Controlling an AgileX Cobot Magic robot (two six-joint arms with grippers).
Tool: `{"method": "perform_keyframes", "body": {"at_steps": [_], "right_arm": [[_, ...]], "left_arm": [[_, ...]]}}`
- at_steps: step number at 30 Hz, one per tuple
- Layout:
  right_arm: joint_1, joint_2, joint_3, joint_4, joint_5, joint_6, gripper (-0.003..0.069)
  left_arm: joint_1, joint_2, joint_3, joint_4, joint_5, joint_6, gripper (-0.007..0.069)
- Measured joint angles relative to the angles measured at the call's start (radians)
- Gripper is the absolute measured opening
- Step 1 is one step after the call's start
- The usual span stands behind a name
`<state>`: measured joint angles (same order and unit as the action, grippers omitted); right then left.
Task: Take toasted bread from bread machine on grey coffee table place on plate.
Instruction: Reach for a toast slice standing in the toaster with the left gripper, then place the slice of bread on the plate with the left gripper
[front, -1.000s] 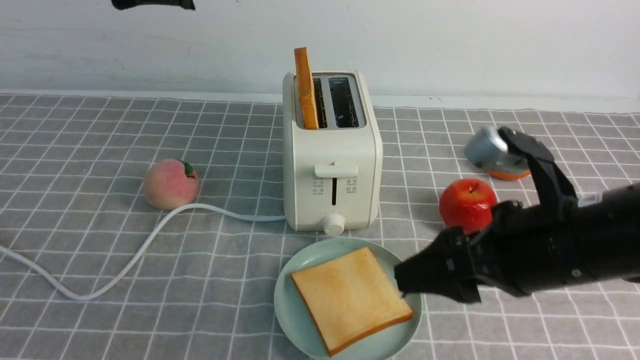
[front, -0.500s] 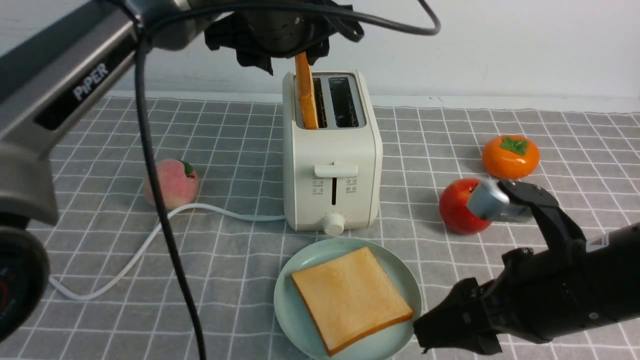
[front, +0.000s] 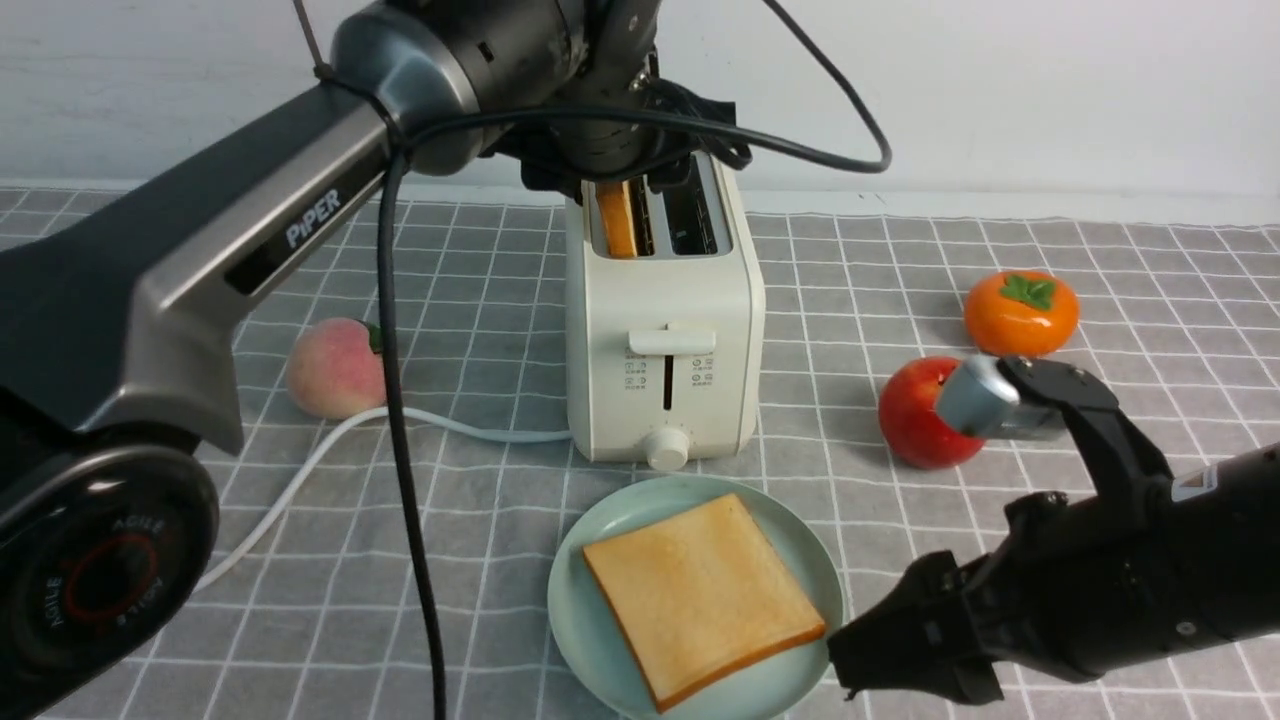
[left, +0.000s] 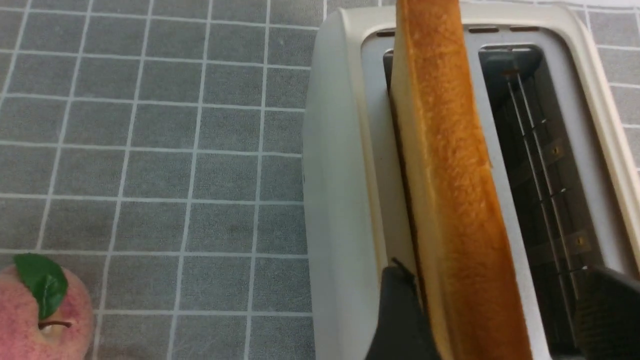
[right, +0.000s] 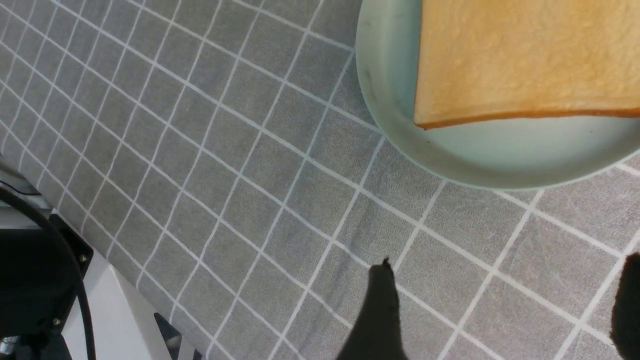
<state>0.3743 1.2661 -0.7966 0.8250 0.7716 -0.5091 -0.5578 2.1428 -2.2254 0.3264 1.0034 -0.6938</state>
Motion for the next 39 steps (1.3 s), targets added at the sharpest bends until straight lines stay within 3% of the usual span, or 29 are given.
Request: {"method": "perform_keyframes", "body": {"at_steps": [4, 7, 14, 16, 26, 33, 39], "right_arm": [[0.0, 0.0, 0.0, 0.0, -0.007, 0.0, 0.0571], [0.0, 0.0, 0.0, 0.0, -0.008, 0.0, 0.0571], [0.0, 0.0, 0.0, -0.003, -0.01, 0.0, 0.0568], [0.0, 0.0, 0.0, -0.003, -0.011, 0.0, 0.0568], [0.0, 0.0, 0.0, -0.008, -0.011, 0.0, 0.0568], [-0.001, 0.0, 0.0, -0.097, -0.01, 0.014, 0.0568], [-0.108, -0.046, 0.0, -0.286, -0.007, 0.242, 0.0568]], "left_arm": [[0.002, 0.002, 0.0, 0.015, -0.013, 0.005, 0.0421], [0.002, 0.002, 0.0, 0.035, -0.013, 0.008, 0.0355], [0.003, -0.05, -0.006, 0.04, 0.007, 0.052, 0.0034], [0.003, -0.084, -0.022, 0.048, 0.028, 0.073, -0.0011], [0.004, -0.328, -0.074, 0.061, 0.25, 0.172, -0.0013], [0.005, -0.417, 0.082, -0.263, 0.25, 0.33, -0.0013], [0.004, -0.413, 0.362, -0.468, 0.246, 0.407, -0.0013]]}}
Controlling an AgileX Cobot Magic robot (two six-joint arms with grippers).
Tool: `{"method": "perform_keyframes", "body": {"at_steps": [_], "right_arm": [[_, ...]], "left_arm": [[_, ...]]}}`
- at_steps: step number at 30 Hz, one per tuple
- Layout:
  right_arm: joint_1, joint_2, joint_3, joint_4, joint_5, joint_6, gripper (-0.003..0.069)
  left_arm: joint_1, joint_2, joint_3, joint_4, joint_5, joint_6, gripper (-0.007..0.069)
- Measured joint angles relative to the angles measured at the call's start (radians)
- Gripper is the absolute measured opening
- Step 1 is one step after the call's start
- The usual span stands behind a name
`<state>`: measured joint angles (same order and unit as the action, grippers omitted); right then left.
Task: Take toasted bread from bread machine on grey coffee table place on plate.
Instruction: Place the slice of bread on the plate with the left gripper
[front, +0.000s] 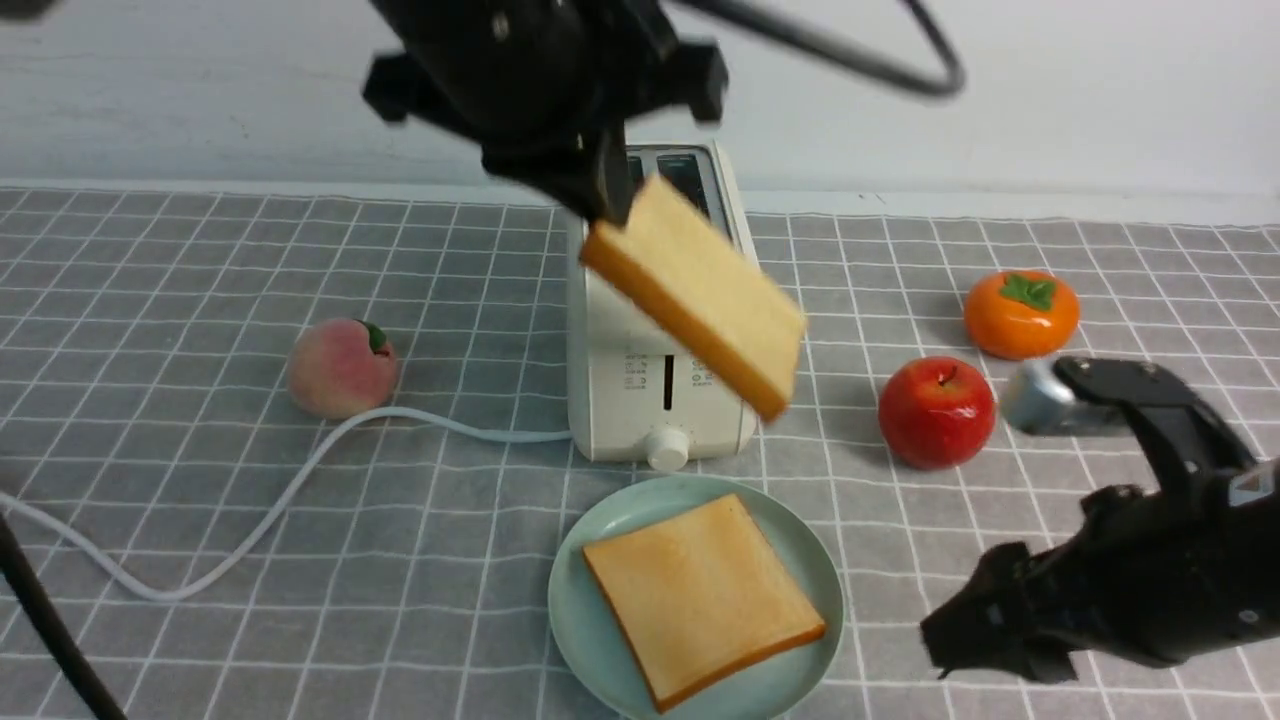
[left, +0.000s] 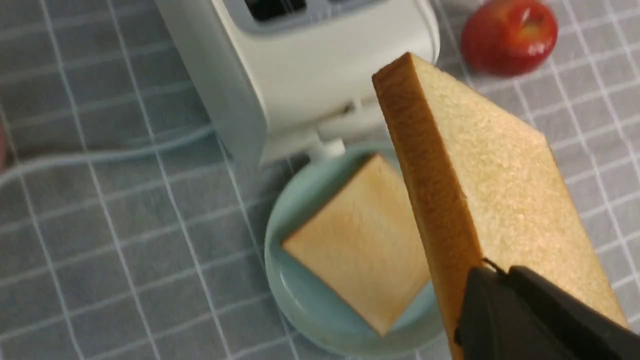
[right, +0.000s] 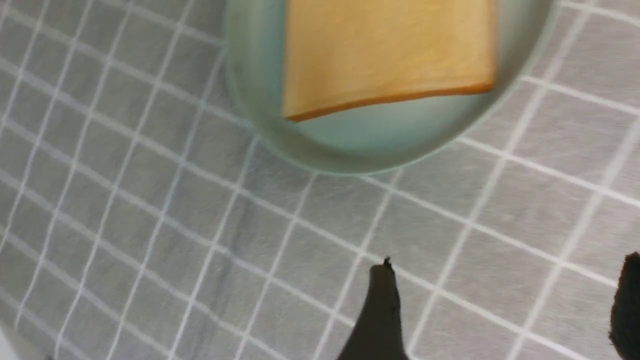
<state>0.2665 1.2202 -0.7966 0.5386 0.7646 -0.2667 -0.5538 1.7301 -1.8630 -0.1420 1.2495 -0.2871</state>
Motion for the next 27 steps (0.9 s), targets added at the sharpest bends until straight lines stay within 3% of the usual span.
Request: {"method": "perform_keyframes", "body": {"at_steps": [3, 8, 18, 25, 27], "right_arm": [[-0.05, -0.024, 0.0, -0.077, -0.009, 0.102, 0.0568], [-0.053, -0.027, 0.0, -0.116, -0.014, 0.149, 0.0568], [-0.053, -0.027, 0.0, -0.123, -0.031, 0.15, 0.0568], [-0.053, -0.027, 0.0, -0.124, -0.032, 0.15, 0.0568], [-0.053, -0.027, 0.0, -0.124, -0.032, 0.15, 0.0568]], "left_arm": [[0.0, 0.018, 0.156, -0.024, -0.076, 0.012, -0.0013], [0.0, 0.061, 0.319, -0.028, -0.242, 0.013, -0.0013], [0.0, 0.118, 0.367, -0.039, -0.314, -0.013, 0.0009], [0.0, 0.12, 0.367, -0.035, -0.297, -0.051, 0.0127], [0.0, 0.12, 0.367, -0.021, -0.295, -0.053, 0.0215]]}}
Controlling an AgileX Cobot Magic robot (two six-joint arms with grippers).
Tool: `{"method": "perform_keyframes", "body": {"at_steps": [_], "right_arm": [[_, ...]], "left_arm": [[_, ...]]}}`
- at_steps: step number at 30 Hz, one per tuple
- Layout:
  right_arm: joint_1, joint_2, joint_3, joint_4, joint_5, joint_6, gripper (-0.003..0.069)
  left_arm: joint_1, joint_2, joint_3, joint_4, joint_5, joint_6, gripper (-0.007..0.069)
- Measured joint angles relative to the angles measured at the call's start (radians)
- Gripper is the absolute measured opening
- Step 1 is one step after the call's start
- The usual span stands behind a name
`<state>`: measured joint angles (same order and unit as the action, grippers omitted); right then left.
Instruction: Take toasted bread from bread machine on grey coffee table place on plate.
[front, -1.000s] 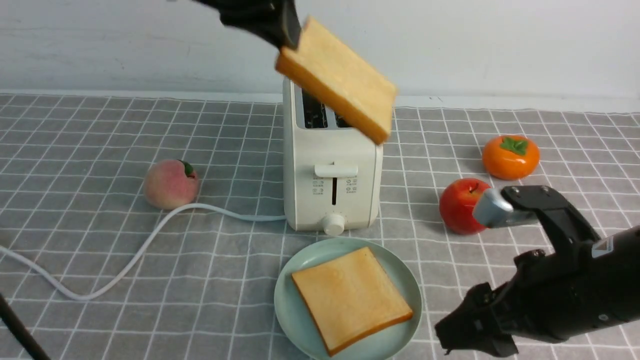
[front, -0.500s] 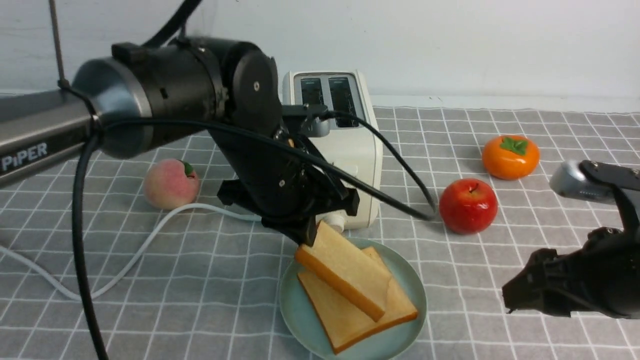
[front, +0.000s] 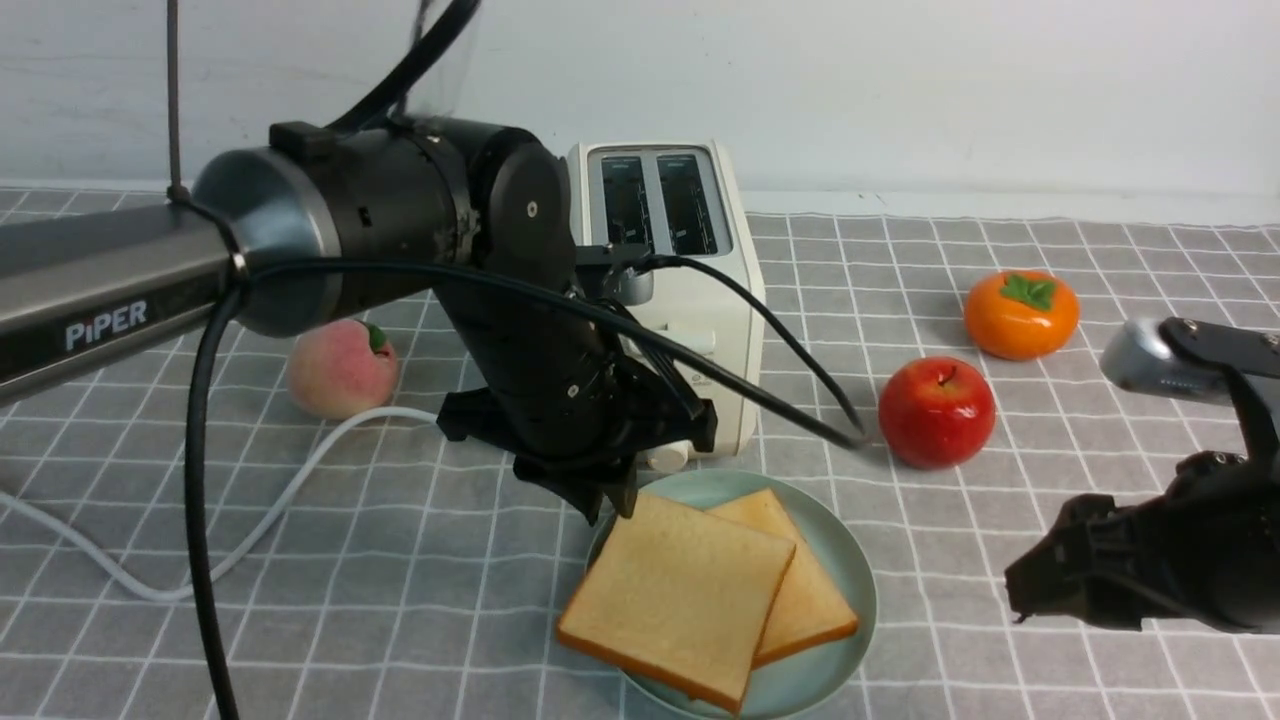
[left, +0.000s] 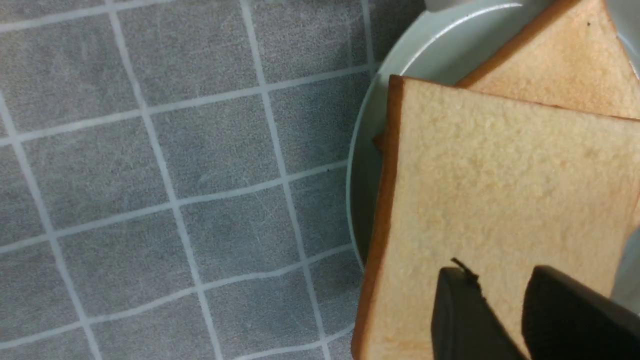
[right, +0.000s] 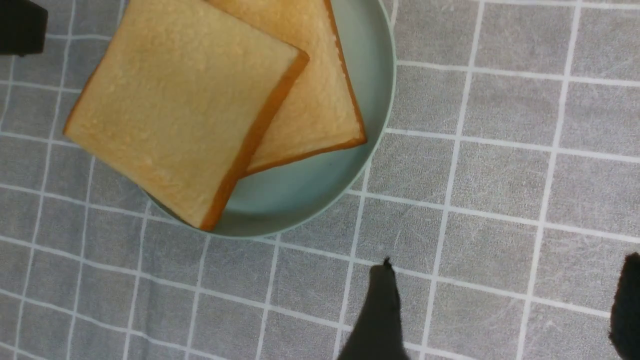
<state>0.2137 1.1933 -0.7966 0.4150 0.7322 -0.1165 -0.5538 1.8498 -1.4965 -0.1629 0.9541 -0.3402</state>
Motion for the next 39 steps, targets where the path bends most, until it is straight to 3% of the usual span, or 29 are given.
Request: {"method": "perform_keyframes", "body": {"at_steps": [5, 8, 11, 14, 17, 19, 20, 22, 30, 33, 39], "right_arm": [[0.001, 0.0, 0.0, -0.012, 0.003, 0.0, 0.0568], [0.001, 0.0, 0.0, -0.035, -0.002, 0.0, 0.0558], [0.001, 0.0, 0.0, -0.042, -0.021, 0.0, 0.0526], [0.001, 0.0, 0.0, -0.042, -0.067, 0.0, 0.0442], [0.001, 0.0, 0.0, -0.003, -0.103, 0.0, 0.0244], [0.001, -0.004, -0.004, 0.028, -0.089, 0.0, 0.0162], [0.001, -0.009, -0.019, 0.067, -0.054, -0.001, 0.0057], [0.001, -0.018, -0.052, 0.095, -0.005, -0.015, -0.0003], [0.001, -0.138, -0.06, 0.127, 0.151, -0.104, -0.0019], [0.001, -0.232, 0.021, 0.127, 0.134, -0.163, -0.0019], [0.001, -0.556, 0.29, 0.159, -0.055, -0.267, -0.0016]], "left_arm": [[0.0, 0.0, 0.0, 0.025, 0.015, -0.003, 0.0382], [0.0, -0.002, 0.0, 0.039, 0.066, -0.003, 0.0443], [0.0, -0.011, 0.0, 0.054, 0.117, -0.003, 0.0459], [0.0, -0.033, 0.0, 0.066, 0.195, -0.002, 0.0448], [0.0, -0.054, 0.005, 0.056, 0.244, 0.038, 0.0378], [0.0, -0.06, 0.008, 0.054, 0.253, 0.057, 0.0342], [0.0, -0.07, 0.01, 0.052, 0.262, 0.079, 0.0286], [0.0, -0.088, 0.011, 0.05, 0.265, 0.091, 0.0212], [0.0, -0.194, 0.012, 0.021, 0.271, 0.087, -0.0014], [0.0, -0.251, 0.033, 0.005, 0.271, 0.063, -0.0014], [0.0, -0.449, 0.189, -0.041, 0.272, -0.045, -0.0014]]}}
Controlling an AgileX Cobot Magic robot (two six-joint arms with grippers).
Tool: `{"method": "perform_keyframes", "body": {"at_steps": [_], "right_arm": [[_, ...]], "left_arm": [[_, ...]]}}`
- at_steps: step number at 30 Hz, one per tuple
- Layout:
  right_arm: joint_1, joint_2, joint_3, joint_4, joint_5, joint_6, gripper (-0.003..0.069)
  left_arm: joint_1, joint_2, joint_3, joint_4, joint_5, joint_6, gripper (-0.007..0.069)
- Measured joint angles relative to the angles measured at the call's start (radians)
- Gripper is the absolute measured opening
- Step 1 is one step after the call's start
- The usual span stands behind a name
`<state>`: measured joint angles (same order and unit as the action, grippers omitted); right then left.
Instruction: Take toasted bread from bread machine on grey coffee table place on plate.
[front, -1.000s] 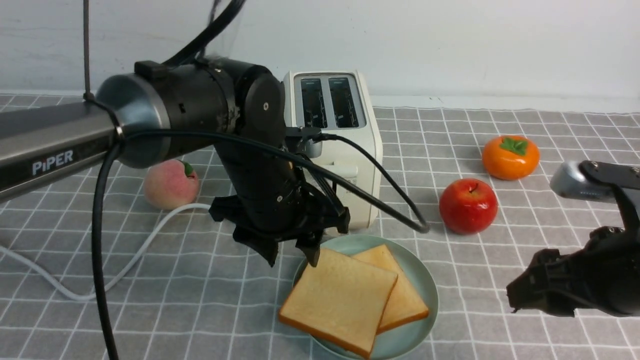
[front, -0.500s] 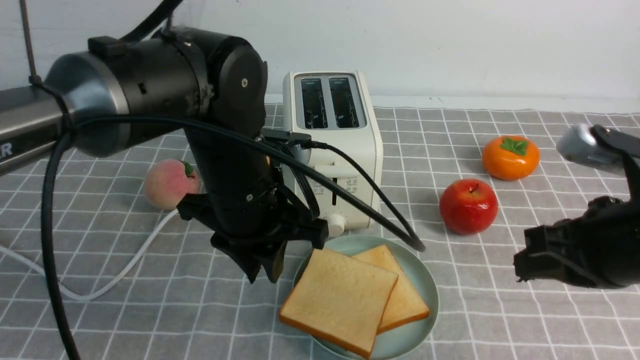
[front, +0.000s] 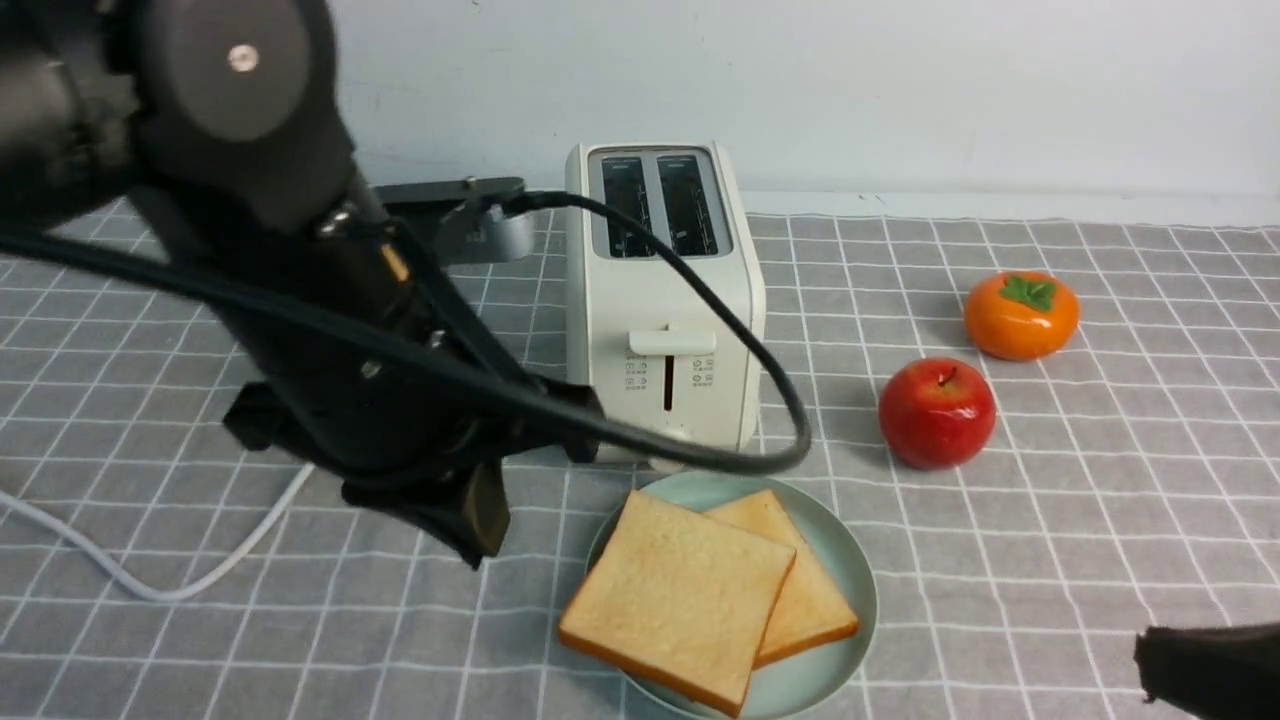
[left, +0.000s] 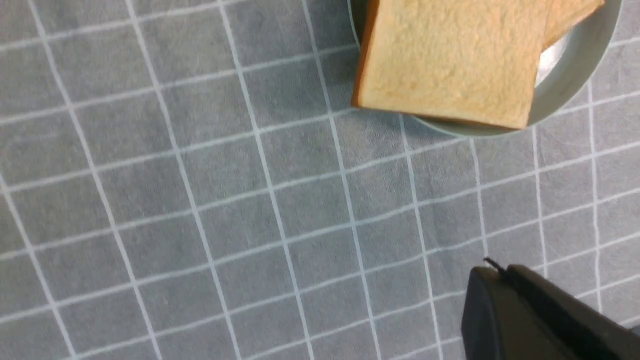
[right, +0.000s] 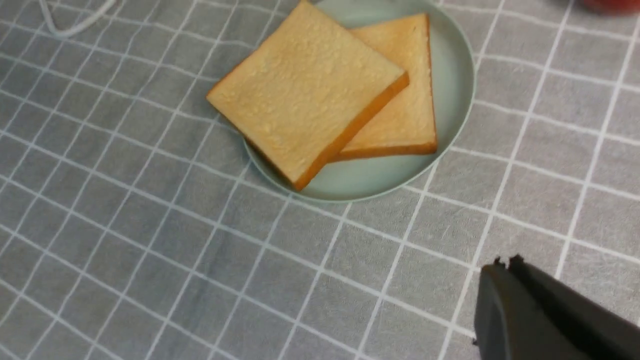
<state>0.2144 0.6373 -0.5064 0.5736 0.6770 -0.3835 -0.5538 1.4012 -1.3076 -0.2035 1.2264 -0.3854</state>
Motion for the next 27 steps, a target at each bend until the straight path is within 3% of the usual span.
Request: {"method": "perform_keyframes", "body": {"at_steps": [7, 12, 20, 27], "right_arm": [[0.0, -0.326, 0.141, 0.075, 0.064, -0.008, -0.0013], [0.0, -0.419, 0.149, 0.051, 0.017, -0.011, -0.001], [0.0, -0.425, 0.15, -0.113, -0.056, -0.014, -0.0001], [0.0, -0.425, 0.15, -0.141, -0.05, -0.015, 0.0001]], "left_arm": [[0.0, -0.351, 0.211, -0.145, 0.004, -0.015, -0.0014], [0.0, -0.558, 0.329, -0.234, -0.108, -0.017, -0.0014], [0.0, -0.736, 0.473, -0.171, -0.386, -0.016, -0.0014], [0.0, -0.736, 0.481, -0.166, -0.445, -0.016, -0.0014]]}}
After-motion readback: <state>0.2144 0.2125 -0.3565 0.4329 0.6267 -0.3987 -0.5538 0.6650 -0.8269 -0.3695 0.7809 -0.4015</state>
